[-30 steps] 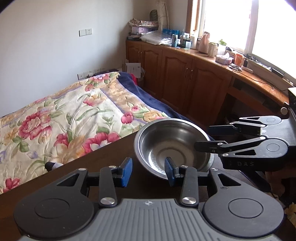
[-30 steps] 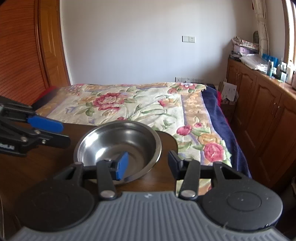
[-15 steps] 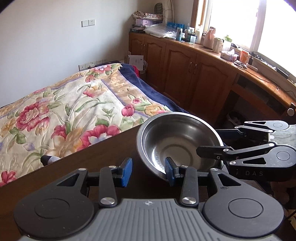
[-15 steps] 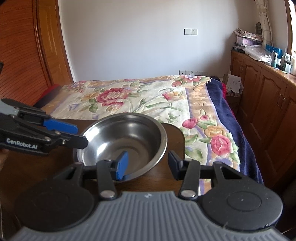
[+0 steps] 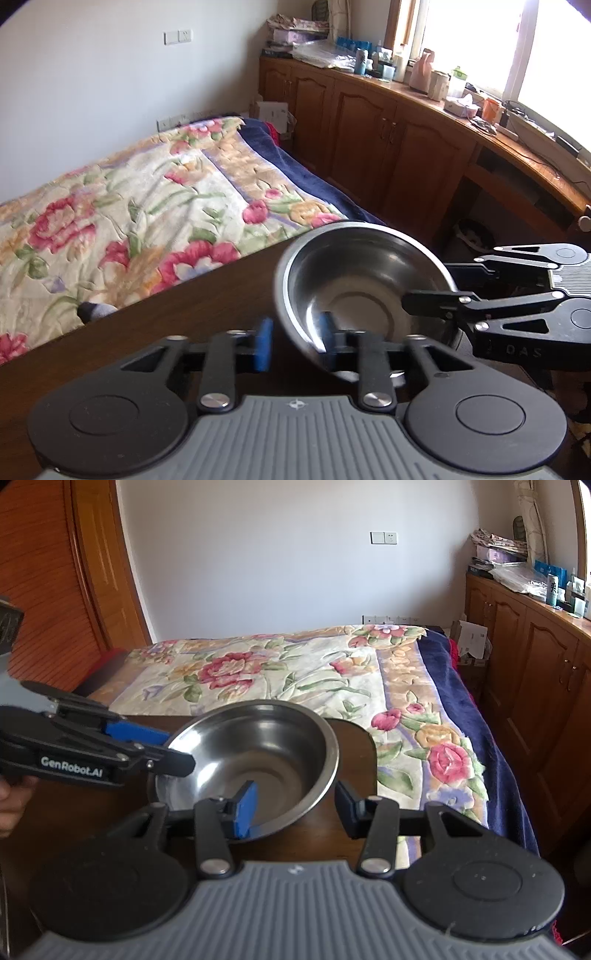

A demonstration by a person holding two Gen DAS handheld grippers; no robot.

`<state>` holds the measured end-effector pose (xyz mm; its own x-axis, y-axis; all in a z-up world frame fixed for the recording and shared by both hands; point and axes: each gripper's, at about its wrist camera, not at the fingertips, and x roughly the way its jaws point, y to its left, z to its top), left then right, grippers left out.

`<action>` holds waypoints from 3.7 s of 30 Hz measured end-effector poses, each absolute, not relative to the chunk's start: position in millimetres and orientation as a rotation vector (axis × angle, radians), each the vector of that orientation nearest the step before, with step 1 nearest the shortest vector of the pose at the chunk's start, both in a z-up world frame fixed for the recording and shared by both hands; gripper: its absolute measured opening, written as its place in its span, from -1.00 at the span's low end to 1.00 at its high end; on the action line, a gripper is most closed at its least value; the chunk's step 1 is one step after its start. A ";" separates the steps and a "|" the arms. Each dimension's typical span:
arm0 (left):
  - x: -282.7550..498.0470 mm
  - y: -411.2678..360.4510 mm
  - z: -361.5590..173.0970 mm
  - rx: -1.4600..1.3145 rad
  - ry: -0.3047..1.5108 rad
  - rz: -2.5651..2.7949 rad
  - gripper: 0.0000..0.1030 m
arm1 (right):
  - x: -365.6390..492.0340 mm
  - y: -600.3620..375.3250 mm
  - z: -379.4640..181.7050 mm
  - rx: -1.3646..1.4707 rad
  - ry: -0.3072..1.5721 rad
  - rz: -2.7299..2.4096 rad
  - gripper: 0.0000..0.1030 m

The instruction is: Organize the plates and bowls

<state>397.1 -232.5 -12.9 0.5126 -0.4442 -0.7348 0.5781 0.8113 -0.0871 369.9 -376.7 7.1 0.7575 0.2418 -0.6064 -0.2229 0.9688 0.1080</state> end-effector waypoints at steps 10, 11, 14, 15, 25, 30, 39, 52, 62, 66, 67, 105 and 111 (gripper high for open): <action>384.6 -219.2 0.9 0.125 0.830 -0.612 -0.19 | 366.7 -378.0 7.9 0.087 0.665 0.268 -0.57; 381.5 -218.6 3.6 0.124 0.825 -0.614 -0.19 | 365.2 -378.2 8.2 0.087 0.662 0.266 -0.59; 371.5 -215.6 12.8 0.120 0.807 -0.620 -0.19 | 359.2 -377.0 11.9 0.074 0.644 0.256 -0.65; 366.9 -214.4 17.3 0.118 0.798 -0.624 -0.19 | 357.5 -377.6 13.6 0.078 0.638 0.254 -0.68; 328.2 -196.1 52.5 0.103 0.719 -0.647 -0.19 | 331.5 -374.1 41.6 0.063 0.577 0.245 -0.74; 309.6 -183.8 62.8 0.090 0.692 -0.648 -0.21 | 317.2 -370.4 57.1 0.059 0.542 0.252 -0.77; 275.3 -157.8 69.5 0.067 0.654 -0.653 -0.24 | 293.4 -356.9 76.1 0.033 0.500 0.275 -0.77; 232.1 -124.9 71.5 0.037 0.628 -0.656 -0.24 | 254.4 -331.1 81.4 -0.018 0.484 0.309 -0.77; 201.4 -106.8 70.8 0.021 0.585 -0.643 -0.24 | 228.4 -316.8 89.8 -0.031 0.461 0.330 -0.76; 191.2 -96.9 60.1 -0.011 0.594 -0.647 -0.24 | 219.7 -310.6 86.0 -0.024 0.463 0.332 -0.76; 189.2 -94.8 57.8 -0.016 0.596 -0.646 -0.24 | 218.2 -310.0 83.9 -0.022 0.467 0.335 -0.76; 170.7 -69.7 2.3 -0.046 0.652 -0.577 -0.24 | 197.2 -281.8 27.2 0.053 0.592 0.410 -0.75; 170.6 -71.7 -1.5 -0.044 0.656 -0.568 -0.24 | 198.2 -280.9 25.3 0.058 0.593 0.410 -0.74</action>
